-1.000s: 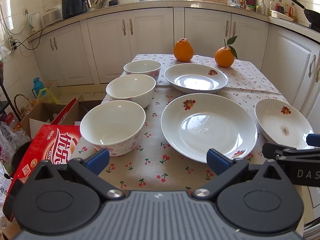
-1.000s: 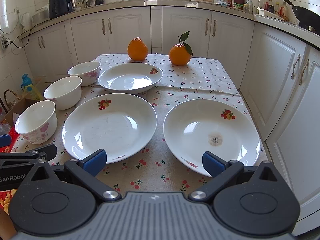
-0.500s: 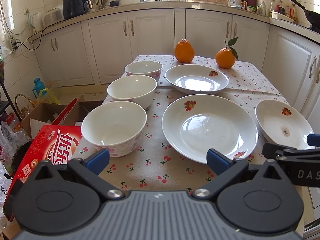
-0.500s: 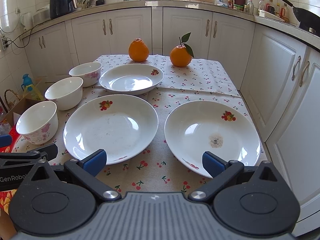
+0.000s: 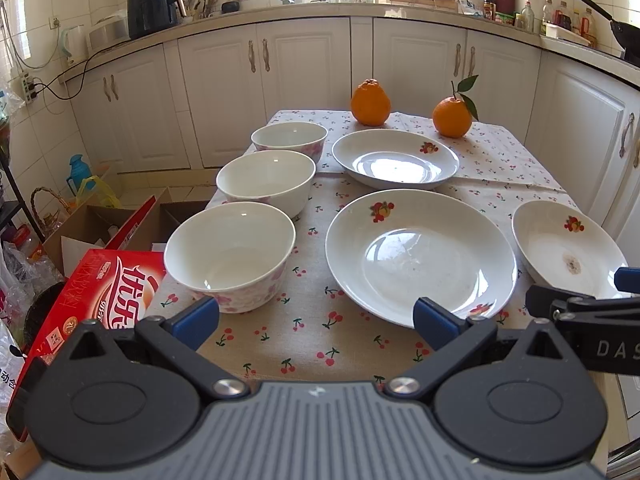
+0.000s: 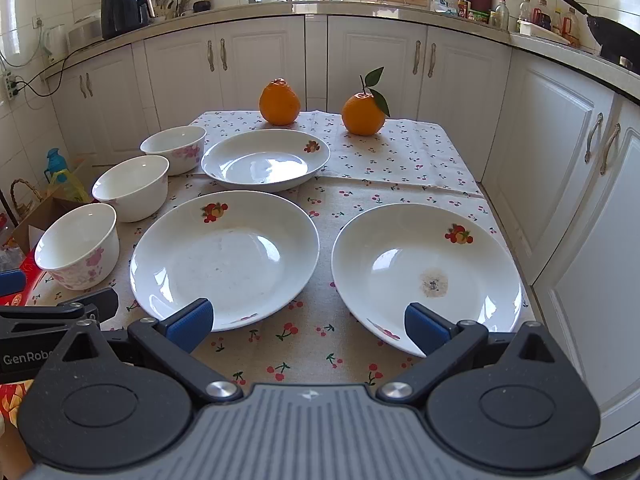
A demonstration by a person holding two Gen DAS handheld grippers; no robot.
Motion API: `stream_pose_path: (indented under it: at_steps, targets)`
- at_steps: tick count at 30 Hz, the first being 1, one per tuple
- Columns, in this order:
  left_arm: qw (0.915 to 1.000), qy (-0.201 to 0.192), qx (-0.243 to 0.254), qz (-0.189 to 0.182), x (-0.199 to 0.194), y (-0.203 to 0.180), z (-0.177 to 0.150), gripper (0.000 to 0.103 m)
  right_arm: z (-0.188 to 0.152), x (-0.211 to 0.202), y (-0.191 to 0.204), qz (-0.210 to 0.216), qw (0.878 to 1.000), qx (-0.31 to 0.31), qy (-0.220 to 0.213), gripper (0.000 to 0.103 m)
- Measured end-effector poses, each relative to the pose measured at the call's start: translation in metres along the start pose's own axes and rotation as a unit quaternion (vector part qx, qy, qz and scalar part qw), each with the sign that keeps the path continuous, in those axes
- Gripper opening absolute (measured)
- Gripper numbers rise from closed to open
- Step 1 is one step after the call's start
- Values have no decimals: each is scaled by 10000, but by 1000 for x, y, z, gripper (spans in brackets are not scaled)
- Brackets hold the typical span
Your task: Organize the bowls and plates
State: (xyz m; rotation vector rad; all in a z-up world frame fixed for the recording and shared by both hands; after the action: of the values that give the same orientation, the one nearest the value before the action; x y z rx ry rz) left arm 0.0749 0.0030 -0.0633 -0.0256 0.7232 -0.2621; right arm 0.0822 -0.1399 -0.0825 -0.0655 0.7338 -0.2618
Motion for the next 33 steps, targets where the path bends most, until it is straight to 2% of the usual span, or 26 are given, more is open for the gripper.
stream_pose_path:
  at_steps: [33]
  targets:
    - [10000,-49,3,6,-2,-2,5,102,4,-2,-1,42,10000,25,-80,103]
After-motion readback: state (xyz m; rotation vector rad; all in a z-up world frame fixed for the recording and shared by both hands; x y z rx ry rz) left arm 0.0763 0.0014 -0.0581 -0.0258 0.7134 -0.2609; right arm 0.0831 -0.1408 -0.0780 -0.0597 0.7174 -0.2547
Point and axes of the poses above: each gripper's, at about its wrist camera, not at the fingertips, and x roughly the way its jaws point, y to its left, z to its top, the point moved 10 cm from there along x, roughly the way its jaws point, and after that the axes turned 15 degrees about -z, right-handed, at the moved point
